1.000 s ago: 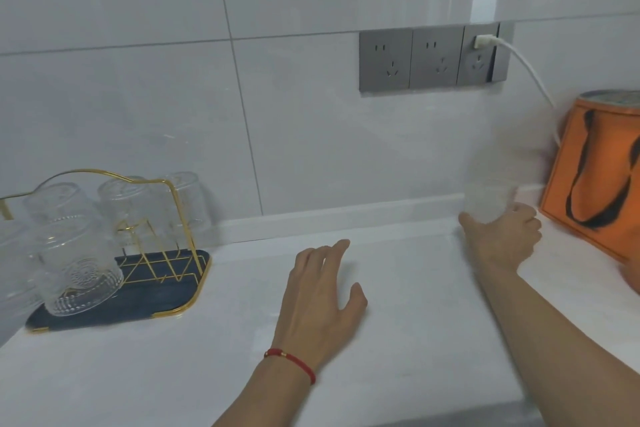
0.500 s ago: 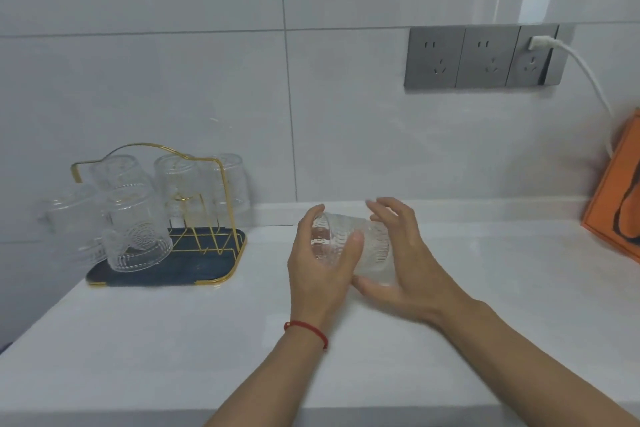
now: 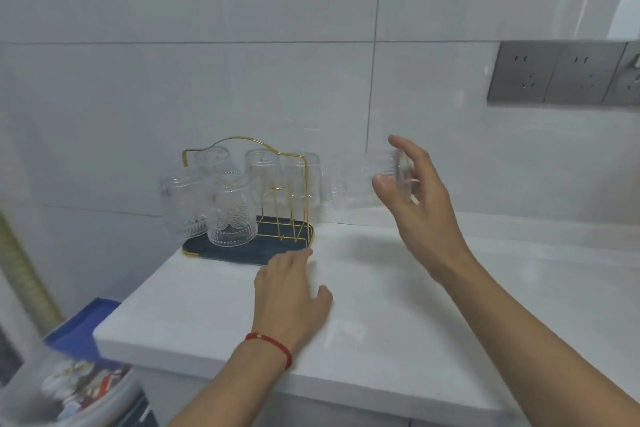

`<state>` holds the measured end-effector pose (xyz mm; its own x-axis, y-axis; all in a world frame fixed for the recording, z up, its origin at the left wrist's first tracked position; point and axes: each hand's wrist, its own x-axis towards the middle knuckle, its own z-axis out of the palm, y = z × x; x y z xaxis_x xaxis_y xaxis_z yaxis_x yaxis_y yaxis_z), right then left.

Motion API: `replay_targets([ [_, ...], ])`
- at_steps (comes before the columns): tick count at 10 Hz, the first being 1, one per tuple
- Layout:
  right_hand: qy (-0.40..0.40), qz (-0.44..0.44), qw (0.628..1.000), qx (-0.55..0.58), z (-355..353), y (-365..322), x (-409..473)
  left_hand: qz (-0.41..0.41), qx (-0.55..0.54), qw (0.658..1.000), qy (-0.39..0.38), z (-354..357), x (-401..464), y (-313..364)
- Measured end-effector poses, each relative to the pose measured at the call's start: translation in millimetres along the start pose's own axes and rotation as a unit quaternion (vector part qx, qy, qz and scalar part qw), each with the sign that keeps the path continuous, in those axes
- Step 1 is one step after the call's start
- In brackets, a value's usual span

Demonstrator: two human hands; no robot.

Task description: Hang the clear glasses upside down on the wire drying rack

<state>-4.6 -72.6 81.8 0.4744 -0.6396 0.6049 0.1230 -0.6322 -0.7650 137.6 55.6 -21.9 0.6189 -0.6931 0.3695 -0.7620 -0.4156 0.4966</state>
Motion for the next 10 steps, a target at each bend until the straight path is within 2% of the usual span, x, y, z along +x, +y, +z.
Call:
replay_targets([
  [2, -0.064, -0.053, 0.993, -0.082, 56.5, -45.5, 32.0, 0.042, 0.061, 0.997, -0.022, 11.0, 0.2, 3.7],
  [6, -0.133, -0.014, 0.964, -0.229, 123.4, -26.4, 43.4, 0.044, 0.037, 0.998, -0.007, 11.8, 0.1, 3.4],
  [10, -0.131, -0.023, 0.964, -0.231, 129.1, 0.0, 21.4, 0.054, 0.034, 0.998, -0.002, 13.2, 2.7, 3.3],
])
